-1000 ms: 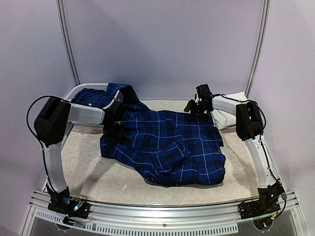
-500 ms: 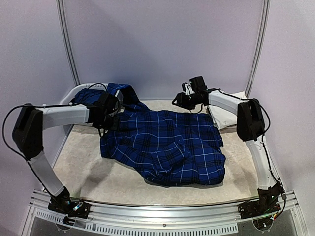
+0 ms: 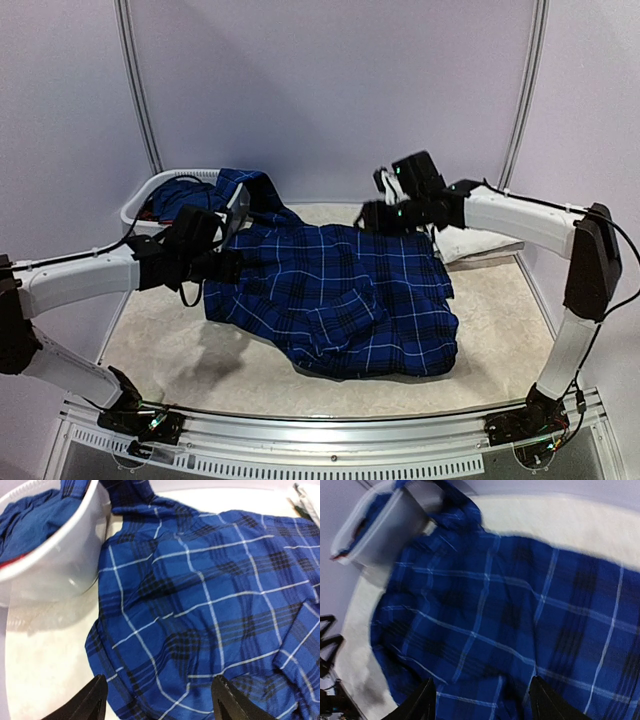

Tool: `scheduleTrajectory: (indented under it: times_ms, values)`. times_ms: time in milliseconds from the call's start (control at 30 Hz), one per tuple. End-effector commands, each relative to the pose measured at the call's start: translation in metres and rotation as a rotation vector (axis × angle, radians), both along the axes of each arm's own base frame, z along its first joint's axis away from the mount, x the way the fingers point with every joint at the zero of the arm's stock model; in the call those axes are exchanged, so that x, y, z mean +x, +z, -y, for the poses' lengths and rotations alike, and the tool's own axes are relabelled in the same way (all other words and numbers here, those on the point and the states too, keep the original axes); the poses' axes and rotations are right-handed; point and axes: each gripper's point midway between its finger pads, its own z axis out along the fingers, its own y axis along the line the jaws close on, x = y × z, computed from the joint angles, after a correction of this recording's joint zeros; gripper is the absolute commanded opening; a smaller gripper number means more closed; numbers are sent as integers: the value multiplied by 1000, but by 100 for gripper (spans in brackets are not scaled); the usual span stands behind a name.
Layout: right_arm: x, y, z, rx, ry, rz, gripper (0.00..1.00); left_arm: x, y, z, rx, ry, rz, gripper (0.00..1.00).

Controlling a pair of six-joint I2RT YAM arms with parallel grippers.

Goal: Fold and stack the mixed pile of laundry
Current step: Flatten out the crumpled shirt at the center of the board.

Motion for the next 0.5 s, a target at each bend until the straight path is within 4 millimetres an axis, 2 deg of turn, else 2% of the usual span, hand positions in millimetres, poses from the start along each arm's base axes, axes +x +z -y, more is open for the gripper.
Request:
scheduleTrajectory:
  times_ms: [0, 67, 167, 333, 467]
  values:
    - [-48, -50, 27, -163, -94, -98, 66, -7, -12, -8, -25, 34, 26, 72]
    - [-65, -61, 29, -178, -97, -121, 66, -11, -19, -13, -33, 49, 31, 72]
    - [-75, -73, 30, -183, -115, -149, 65, -13, -23, -14, -52, 54, 41, 72]
    - [-78, -75, 31, -248, -179, -142, 64, -16, -28, -19, -58, 69, 47, 72]
    - [-75, -77, 23, -300, -206, -155, 64, -16, -34, -29, -52, 115, 41, 72]
